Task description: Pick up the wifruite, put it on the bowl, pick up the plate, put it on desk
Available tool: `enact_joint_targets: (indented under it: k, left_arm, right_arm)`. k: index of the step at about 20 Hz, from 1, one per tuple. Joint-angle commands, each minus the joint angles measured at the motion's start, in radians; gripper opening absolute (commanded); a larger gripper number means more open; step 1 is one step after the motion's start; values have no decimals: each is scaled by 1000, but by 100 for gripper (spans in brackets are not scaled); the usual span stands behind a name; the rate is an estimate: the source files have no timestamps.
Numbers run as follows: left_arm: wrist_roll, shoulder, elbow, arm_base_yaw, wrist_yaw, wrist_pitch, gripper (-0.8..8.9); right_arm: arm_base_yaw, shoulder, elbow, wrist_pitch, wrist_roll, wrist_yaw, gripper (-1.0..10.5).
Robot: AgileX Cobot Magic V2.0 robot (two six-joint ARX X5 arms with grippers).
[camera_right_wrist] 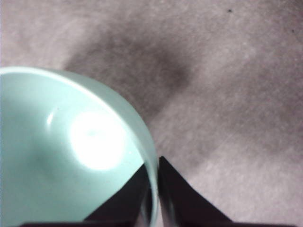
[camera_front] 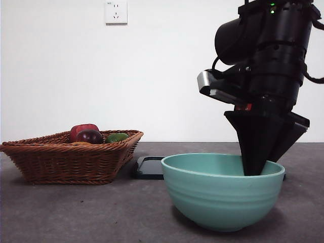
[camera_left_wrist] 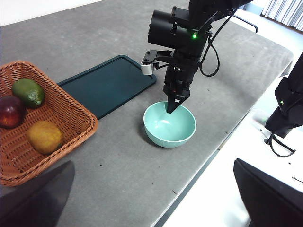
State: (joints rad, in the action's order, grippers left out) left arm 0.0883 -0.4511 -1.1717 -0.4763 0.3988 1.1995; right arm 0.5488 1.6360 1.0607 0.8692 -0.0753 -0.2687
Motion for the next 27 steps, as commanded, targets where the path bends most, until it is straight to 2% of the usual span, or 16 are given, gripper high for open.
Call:
enact_joint_targets:
  k: [1, 7, 12, 17, 27]
  left_arm:
    - [5, -1, -13, -6, 7, -13, 594]
    - [5, -1, -13, -6, 7, -13, 594]
    - [5, -1, -13, -6, 7, -13, 594]
    - [5, -1, -13, -6, 7, -13, 594]
    - [4, -1, -13, -6, 7, -19, 594]
  right_arm:
    - [6, 9, -3, -11, -3, -3, 11]
    - [6, 8, -4, -31, -3, -4, 24]
    - [5, -43, 2, -32, -3, -4, 412]
    - [-2, -259, 2, -32, -26, 14, 574]
    - [-2, -751, 2, 100, -52, 11, 589]
